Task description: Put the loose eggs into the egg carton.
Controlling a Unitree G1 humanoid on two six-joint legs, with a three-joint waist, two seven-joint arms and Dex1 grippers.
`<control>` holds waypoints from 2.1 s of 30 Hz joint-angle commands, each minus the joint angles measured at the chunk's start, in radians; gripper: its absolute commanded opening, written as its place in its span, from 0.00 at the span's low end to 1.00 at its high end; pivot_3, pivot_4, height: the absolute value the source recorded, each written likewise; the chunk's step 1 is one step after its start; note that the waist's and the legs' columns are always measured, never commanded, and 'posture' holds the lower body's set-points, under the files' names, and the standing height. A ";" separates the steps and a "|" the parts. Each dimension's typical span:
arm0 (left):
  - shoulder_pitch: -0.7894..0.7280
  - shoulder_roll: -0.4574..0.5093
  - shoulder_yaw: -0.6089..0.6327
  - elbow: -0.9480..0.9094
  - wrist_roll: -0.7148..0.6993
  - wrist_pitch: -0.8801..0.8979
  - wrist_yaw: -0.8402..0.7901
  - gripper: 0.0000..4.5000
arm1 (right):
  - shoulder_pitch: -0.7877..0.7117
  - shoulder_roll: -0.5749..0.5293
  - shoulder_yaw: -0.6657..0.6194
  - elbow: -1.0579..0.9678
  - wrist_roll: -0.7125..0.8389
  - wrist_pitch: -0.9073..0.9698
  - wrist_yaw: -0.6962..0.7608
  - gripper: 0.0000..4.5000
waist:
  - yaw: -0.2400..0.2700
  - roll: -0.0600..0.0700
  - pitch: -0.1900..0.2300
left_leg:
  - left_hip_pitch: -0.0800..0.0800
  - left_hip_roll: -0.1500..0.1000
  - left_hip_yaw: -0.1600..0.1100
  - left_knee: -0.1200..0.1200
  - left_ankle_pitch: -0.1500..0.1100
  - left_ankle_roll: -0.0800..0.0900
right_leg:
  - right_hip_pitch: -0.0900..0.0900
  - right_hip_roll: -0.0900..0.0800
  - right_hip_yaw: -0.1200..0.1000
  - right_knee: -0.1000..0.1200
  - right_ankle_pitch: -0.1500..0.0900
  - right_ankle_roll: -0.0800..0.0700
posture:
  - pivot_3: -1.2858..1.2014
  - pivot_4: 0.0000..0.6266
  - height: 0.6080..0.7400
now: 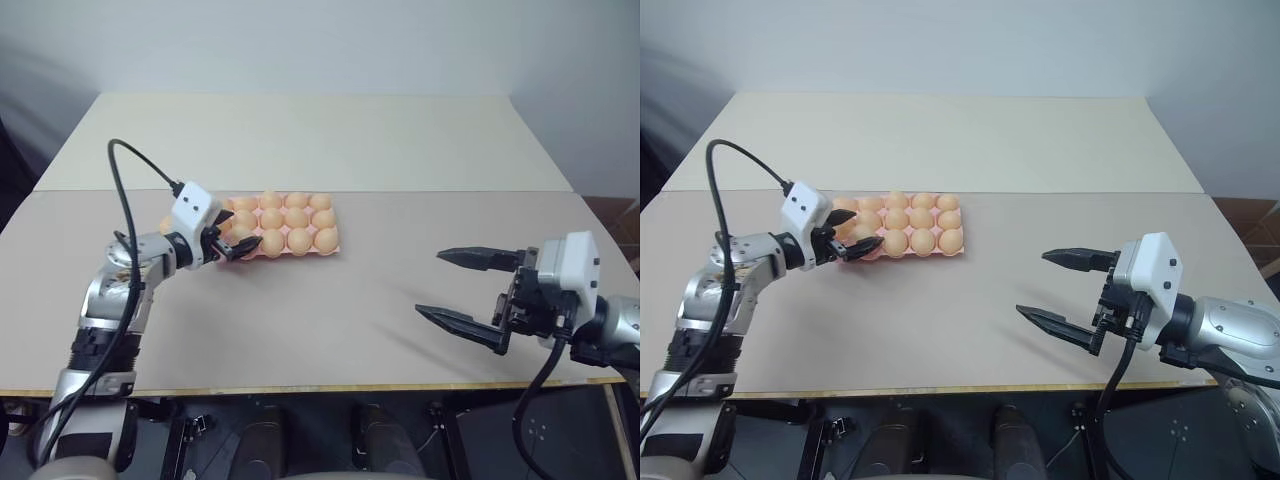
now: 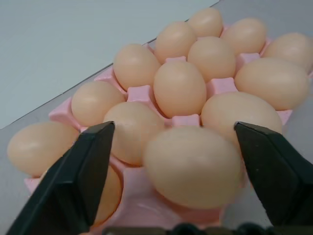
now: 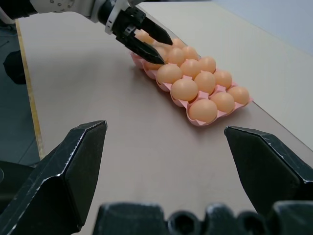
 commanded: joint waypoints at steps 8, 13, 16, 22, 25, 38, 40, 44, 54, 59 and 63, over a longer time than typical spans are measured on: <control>0.170 0.093 0.238 -0.199 -0.114 -0.038 -0.055 0.99 | -0.066 0.008 -0.007 0.017 0.026 -0.032 0.015 1.00 | 0.001 0.000 0.000 | 0.001 0.001 0.000 0.000 0.000 0.000 | 0.000 0.000 0.000 0.000 0.000 0.000 | 0.52 0.24 1.00; 0.394 0.137 0.410 -0.323 -0.239 -0.061 -0.193 0.99 | -0.093 -0.003 -0.002 0.094 -0.001 -0.049 0.060 1.00 | -0.004 0.000 0.000 | 0.000 0.001 0.002 0.000 0.000 0.000 | -0.001 -0.002 0.000 -0.001 -0.001 -0.002 | 0.52 0.24 1.00; 0.535 0.140 0.493 -0.380 -0.242 -0.094 -0.211 0.99 | -0.100 -0.008 0.009 0.126 -0.017 -0.058 0.085 1.00 | -0.001 0.000 0.000 | 0.001 0.001 0.002 -0.001 0.000 0.000 | -0.001 -0.002 0.000 0.000 -0.003 -0.006 | 0.52 0.24 1.00; 0.704 0.069 0.632 -0.505 -0.322 -0.046 -0.129 0.99 | -0.140 -0.012 0.033 0.140 -0.017 -0.049 0.106 1.00 | 0.005 0.000 0.000 | 0.001 0.002 0.002 -0.001 0.000 0.000 | -0.001 -0.002 0.000 0.000 -0.004 -0.006 | 0.52 0.24 1.00; 0.748 0.045 0.639 -0.549 -0.333 -0.038 -0.095 0.99 | -0.154 -0.016 0.044 0.153 -0.025 -0.048 0.113 1.00 | 0.006 0.000 0.000 | 0.001 0.002 0.002 -0.001 0.000 0.000 | -0.001 -0.003 0.000 0.000 -0.004 -0.006 | 0.52 0.24 1.00; 0.358 0.057 0.427 -0.346 -0.234 0.210 0.293 0.99 | -0.198 -0.011 0.072 0.147 -0.028 -0.036 0.093 1.00 | 0.009 -0.001 -0.001 | 0.002 -0.001 0.001 0.000 0.000 0.000 | 0.001 -0.002 0.000 0.000 -0.001 -0.001 | 0.52 0.24 1.00; 0.249 0.052 0.366 -0.234 -0.171 0.211 0.351 0.99 | -0.189 -0.009 0.070 0.136 -0.027 -0.035 0.083 1.00 | 0.007 -0.002 -0.001 | 0.001 0.000 0.001 0.000 0.000 0.000 | 0.000 -0.001 0.000 0.000 0.000 0.000 | 0.52 0.24 1.00; 0.095 0.055 0.293 -0.028 -0.094 0.198 0.397 0.99 | -0.172 -0.010 0.061 0.115 -0.019 -0.031 0.066 1.00 | -0.001 -0.003 -0.001 | 0.001 0.000 0.001 -0.001 0.000 0.000 | 0.000 -0.001 0.000 0.000 0.000 -0.001 | 0.52 0.24 1.00; -0.207 0.024 0.108 0.493 0.074 0.070 0.355 0.99 | -0.129 -0.029 0.013 0.080 0.000 -0.017 0.054 1.00 | 0.002 -0.003 -0.001 | 0.000 -0.001 0.001 0.000 0.000 0.000 | 0.000 -0.001 -0.001 0.000 0.001 -0.001 | 0.52 0.24 1.00; -0.318 -0.026 0.068 0.714 0.128 -0.031 0.338 0.85 | -0.133 -0.039 0.004 0.087 0.002 -0.018 0.061 1.00 | 0.003 -0.004 -0.001 | 0.000 -0.001 0.001 0.000 0.000 0.000 | 0.000 -0.001 -0.001 0.000 0.001 -0.001 | 0.52 0.24 1.00; -0.344 -0.042 0.059 0.776 0.149 -0.074 0.319 0.59 | -0.126 -0.038 -0.005 0.087 0.003 -0.019 0.061 1.00 | 0.003 -0.004 -0.001 | 0.000 -0.001 0.001 0.000 0.000 0.000 | 0.000 -0.001 -0.001 0.000 0.001 -0.001 | 0.52 0.24 1.00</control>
